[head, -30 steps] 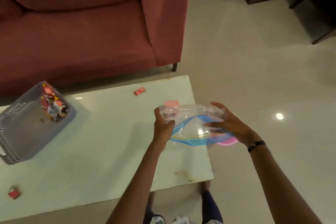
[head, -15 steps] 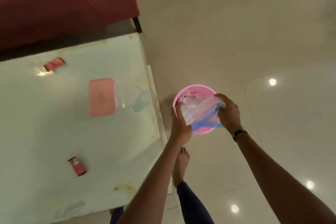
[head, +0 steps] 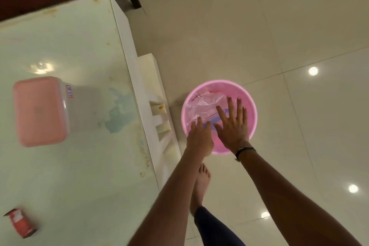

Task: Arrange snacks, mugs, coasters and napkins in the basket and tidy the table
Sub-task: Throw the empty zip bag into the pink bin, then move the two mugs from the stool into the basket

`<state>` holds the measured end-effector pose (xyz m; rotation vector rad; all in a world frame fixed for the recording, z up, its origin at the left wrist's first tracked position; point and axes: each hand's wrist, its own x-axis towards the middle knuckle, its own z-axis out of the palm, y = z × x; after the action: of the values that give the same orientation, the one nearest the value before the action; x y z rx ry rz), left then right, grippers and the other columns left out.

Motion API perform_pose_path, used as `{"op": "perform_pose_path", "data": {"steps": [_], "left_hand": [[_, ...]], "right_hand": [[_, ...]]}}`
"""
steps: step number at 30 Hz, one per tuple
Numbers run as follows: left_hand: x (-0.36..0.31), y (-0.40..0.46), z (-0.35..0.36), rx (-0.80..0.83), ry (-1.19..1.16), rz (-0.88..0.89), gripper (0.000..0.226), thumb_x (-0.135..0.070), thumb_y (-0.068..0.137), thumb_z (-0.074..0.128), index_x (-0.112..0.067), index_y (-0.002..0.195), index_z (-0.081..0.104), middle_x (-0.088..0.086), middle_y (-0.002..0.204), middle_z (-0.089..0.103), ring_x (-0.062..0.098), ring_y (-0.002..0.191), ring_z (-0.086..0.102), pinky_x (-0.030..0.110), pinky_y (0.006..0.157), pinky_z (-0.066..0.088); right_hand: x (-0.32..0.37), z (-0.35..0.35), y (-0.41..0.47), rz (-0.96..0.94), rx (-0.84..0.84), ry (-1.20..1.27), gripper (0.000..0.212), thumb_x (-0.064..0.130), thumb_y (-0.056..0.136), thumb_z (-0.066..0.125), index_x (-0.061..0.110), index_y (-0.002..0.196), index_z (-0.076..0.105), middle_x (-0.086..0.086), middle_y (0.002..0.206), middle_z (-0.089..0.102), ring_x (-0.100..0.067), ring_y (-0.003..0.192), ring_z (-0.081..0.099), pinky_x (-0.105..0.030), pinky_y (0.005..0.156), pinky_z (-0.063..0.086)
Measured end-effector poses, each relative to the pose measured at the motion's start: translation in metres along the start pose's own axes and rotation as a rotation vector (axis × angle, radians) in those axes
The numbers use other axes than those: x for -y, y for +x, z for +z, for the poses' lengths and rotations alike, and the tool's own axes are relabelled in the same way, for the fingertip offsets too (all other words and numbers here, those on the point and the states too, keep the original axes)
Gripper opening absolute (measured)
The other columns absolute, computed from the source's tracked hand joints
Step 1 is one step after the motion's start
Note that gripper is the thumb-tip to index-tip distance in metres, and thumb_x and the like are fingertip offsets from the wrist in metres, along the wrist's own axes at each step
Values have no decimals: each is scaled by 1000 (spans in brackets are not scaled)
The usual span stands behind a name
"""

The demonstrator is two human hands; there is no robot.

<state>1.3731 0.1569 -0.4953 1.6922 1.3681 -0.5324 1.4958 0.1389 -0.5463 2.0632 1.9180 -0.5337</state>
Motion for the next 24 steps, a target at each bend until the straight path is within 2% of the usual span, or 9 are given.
{"op": "perform_pose_path", "data": {"steps": [1, 4, 6, 8, 11, 14, 17, 22, 24], "left_hand": [[2, 7, 2, 28, 9, -19, 60, -10, 94, 43, -12, 147, 15, 17, 158, 3, 37, 145, 3, 46, 119, 13], [6, 23, 3, 108, -10, -54, 60, -14, 95, 39, -10, 147, 11, 18, 158, -1, 36, 145, 2, 46, 119, 9], [6, 26, 2, 113, -6, -49, 58, -16, 95, 40, -8, 146, 15, 19, 157, 4, 37, 145, 6, 46, 119, 11], [2, 24, -3, 72, -57, -46, 52, -15, 94, 43, -5, 142, 25, 19, 154, 18, 39, 142, 17, 47, 117, 20], [-6, 6, -18, -38, -151, 0, 42, -12, 92, 46, -3, 132, 39, 17, 136, 45, 34, 126, 42, 44, 104, 39], [-13, -25, -41, -101, -193, 34, 41, -12, 93, 46, -4, 132, 40, 16, 129, 52, 32, 117, 48, 42, 96, 43], [-21, -67, -75, -170, -248, 81, 41, -11, 93, 44, -6, 133, 40, 13, 132, 52, 31, 115, 52, 42, 94, 46], [-13, -158, -143, -357, -361, 110, 36, -12, 92, 46, -13, 128, 46, 8, 128, 57, 26, 115, 55, 39, 95, 47], [0, -196, -171, -448, -381, 103, 29, -14, 91, 46, -15, 120, 49, 5, 120, 62, 25, 109, 59, 40, 90, 51]], "right_hand": [[-2, 3, 4, -4, 34, -14, 68, 46, 85, 59, 24, 144, 32, -19, 156, 14, -44, 142, 11, -54, 112, 4], [-9, 6, 16, -2, 292, -59, 63, 49, 94, 37, 32, 148, 9, -15, 157, -14, -37, 143, -15, -51, 116, -6], [-10, -2, 21, 7, 370, -50, 63, 45, 94, 39, 33, 149, 9, -14, 156, -18, -37, 143, -17, -52, 116, -5], [-6, -14, 20, 16, 346, -22, 62, 36, 92, 42, 30, 148, 16, -14, 156, -18, -38, 143, -15, -53, 116, -5], [6, -36, 9, 27, 126, 53, 56, 21, 82, 52, 19, 137, 41, -16, 158, 2, -41, 144, -4, -52, 115, -6], [12, -66, -12, 57, -43, 139, 43, 8, 74, 59, 8, 117, 58, -20, 149, 33, -45, 140, 21, -55, 114, 15], [18, -112, -35, 86, -132, 247, 31, 2, 76, 59, 7, 106, 62, -19, 137, 49, -41, 132, 38, -55, 107, 36], [50, -211, -75, 3, -251, 463, 26, -7, 75, 55, 5, 93, 68, -16, 119, 63, -36, 120, 50, -50, 104, 41], [71, -252, -91, -40, -280, 544, 27, -9, 75, 52, 5, 91, 68, -14, 113, 65, -34, 113, 55, -48, 101, 44]]}}
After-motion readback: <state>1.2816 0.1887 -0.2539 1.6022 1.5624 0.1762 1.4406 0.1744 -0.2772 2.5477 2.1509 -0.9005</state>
